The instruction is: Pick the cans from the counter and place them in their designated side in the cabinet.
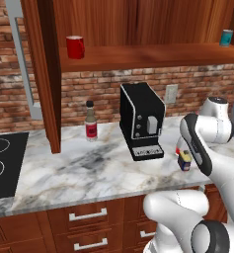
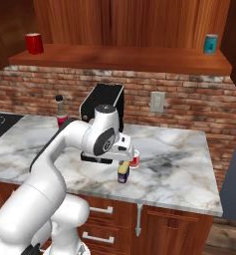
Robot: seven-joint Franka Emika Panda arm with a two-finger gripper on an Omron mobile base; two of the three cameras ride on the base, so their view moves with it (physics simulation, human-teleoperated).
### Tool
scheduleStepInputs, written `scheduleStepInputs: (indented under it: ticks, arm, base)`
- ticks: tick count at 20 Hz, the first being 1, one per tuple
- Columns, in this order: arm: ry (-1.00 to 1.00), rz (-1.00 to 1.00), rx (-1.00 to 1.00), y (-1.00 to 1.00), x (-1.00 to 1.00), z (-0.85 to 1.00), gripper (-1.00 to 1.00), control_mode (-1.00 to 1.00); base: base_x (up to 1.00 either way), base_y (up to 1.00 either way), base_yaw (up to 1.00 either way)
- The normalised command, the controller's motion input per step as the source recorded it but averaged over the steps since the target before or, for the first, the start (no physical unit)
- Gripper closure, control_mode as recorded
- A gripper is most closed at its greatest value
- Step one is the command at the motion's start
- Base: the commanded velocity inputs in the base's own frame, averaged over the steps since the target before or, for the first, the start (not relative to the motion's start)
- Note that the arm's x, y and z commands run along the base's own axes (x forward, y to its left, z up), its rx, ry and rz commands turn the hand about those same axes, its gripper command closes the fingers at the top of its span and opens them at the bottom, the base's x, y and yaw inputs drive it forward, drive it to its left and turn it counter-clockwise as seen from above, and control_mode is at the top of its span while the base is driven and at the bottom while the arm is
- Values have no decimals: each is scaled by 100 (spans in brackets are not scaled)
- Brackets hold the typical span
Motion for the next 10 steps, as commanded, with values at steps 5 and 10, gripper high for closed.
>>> scheduleStepInputs:
  ticks: [5,10]
  arm:
    - [0,0,0,-12,0,-16,-100,-100]
    - [0,0,0,-9,7,-14,-100,-100]
  base:
    - [0,0,0]
    - [0,0,0]
